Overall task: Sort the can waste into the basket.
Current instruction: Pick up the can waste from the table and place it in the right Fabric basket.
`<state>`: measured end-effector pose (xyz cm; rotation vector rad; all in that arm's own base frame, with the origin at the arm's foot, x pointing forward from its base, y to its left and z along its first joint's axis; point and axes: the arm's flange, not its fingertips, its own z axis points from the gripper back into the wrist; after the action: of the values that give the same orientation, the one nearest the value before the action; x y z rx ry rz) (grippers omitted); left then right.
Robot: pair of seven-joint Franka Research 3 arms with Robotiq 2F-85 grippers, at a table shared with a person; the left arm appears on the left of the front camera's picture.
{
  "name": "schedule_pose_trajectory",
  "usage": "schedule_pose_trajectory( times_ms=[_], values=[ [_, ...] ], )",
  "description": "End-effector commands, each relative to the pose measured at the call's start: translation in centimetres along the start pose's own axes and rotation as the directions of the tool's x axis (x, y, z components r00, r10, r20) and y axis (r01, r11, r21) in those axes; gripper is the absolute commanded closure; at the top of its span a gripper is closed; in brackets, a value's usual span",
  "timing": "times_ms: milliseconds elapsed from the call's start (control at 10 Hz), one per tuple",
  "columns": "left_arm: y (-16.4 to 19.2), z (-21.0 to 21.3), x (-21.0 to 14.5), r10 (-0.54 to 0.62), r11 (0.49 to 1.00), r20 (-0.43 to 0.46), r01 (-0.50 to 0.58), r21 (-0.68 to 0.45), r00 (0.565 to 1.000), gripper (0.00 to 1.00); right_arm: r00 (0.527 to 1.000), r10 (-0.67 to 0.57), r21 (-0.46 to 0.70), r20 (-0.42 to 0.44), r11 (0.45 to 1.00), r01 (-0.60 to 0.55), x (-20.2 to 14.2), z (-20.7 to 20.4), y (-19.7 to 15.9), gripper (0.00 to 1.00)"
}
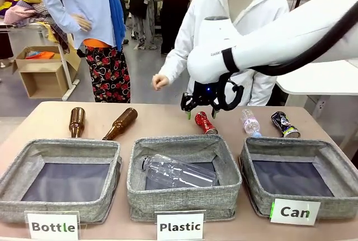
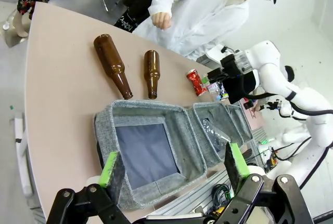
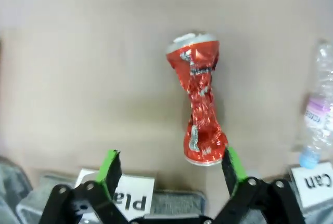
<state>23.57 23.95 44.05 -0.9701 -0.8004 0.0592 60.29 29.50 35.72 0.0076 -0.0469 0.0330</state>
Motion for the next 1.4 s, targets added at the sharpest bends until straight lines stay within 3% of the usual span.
schedule_pose_trajectory(
  times_ms=[0, 500, 800, 1100, 1200, 1300],
  values=[
    [-0.1, 0.0, 0.2, -0.021, 1.000, 0.018, 0.022, -0.016, 1.000, 0.00, 0.998, -0.055, -0.030, -0.038, 0.998, 0.053, 1.8, -1.4, 0.5, 0.00],
    [-0.1, 0.0, 0.2, -0.021, 1.000, 0.018, 0.022, -0.016, 1.000, 0.00, 0.998, -0.052, 0.035, -0.042, 0.998, 0.053, 1.9, -2.1, -2.2, 0.00],
    [-0.1, 0.0, 0.2, -0.021, 1.000, 0.018, 0.022, -0.016, 1.000, 0.00, 0.996, -0.035, -0.026, -0.083, 0.999, 0.033, 3.5, -5.1, -1.3, 0.00],
    [-0.1, 0.0, 0.2, -0.021, 1.000, 0.018, 0.022, -0.016, 1.000, 0.00, 0.994, -0.042, -0.035, -0.096, 0.999, 0.039, 3.4, -5.6, -1.5, 0.85],
    [-0.1, 0.0, 0.2, -0.021, 1.000, 0.018, 0.022, -0.016, 1.000, 0.00, 0.994, -0.042, -0.037, -0.103, 0.999, 0.038, 3.4, -5.6, -1.4, 1.00],
    [-0.1, 0.0, 0.2, -0.021, 1.000, 0.018, 0.022, -0.016, 1.000, 0.00, 0.993, -0.045, -0.037, -0.108, 0.998, 0.041, 3.5, -5.6, -1.4, 1.00]
  ],
)
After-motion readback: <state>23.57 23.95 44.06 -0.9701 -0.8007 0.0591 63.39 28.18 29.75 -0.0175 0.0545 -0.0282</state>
